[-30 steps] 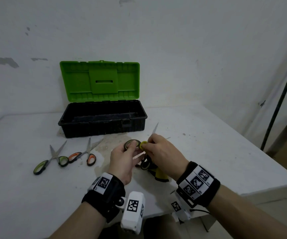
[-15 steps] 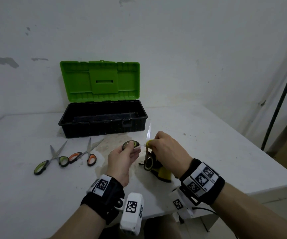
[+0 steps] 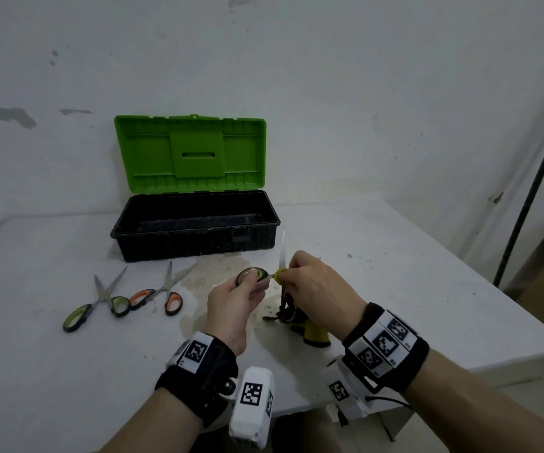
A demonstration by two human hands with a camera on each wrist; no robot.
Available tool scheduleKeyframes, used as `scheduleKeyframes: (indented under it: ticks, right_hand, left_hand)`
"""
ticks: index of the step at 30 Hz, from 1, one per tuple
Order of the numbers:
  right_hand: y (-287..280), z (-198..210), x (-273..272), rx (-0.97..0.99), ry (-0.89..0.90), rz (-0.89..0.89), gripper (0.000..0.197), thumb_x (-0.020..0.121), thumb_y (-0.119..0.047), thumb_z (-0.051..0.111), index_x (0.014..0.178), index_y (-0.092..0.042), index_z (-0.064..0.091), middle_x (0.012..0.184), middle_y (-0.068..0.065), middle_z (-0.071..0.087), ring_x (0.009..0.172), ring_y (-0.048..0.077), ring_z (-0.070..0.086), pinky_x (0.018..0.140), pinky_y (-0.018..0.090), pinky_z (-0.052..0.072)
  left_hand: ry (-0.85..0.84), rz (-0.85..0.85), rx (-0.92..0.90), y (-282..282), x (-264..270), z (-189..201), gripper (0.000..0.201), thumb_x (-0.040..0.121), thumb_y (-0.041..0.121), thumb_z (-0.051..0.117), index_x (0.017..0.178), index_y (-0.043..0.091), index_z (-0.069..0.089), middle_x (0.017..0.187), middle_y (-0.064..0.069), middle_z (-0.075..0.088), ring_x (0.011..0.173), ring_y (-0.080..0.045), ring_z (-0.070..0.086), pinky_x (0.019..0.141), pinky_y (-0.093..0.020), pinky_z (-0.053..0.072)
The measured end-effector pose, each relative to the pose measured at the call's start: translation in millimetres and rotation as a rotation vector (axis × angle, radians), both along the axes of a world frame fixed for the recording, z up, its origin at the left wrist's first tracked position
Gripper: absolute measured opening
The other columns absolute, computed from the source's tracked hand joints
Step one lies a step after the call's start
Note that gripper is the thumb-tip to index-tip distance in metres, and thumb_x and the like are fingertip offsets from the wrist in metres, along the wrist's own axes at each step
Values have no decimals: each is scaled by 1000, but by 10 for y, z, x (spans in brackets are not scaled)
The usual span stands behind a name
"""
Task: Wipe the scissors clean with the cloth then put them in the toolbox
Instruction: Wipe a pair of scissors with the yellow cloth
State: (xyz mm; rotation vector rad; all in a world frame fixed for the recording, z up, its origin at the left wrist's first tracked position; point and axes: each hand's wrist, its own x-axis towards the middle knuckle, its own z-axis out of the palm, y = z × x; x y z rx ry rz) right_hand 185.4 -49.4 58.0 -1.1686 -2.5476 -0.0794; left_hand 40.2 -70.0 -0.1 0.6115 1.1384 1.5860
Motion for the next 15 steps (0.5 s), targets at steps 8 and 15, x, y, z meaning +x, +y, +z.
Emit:
scheduleKeyframes:
  ticks: [8,15]
  right_hand:
    - [-6,-16,-4,-46,41,-26,19,96,-15,54,103,-17,71,92,3,50,73,19,51,63,24,39]
    - [99,97,192,-155,206,-78,21,96,-24,56,103,-21,76,91,2,59,81,17,56,74,29,46]
  left_hand:
    - [-7,-9,-16,-18,25,24,19,100,15,59,104,1,72,97,-15,77,100,-25,74,88,-32,56]
    - [-38,-88,-33,-20,-8,75,23,106,25,48,109,6,62,110,-14,67,93,-32,76,80,-47,60]
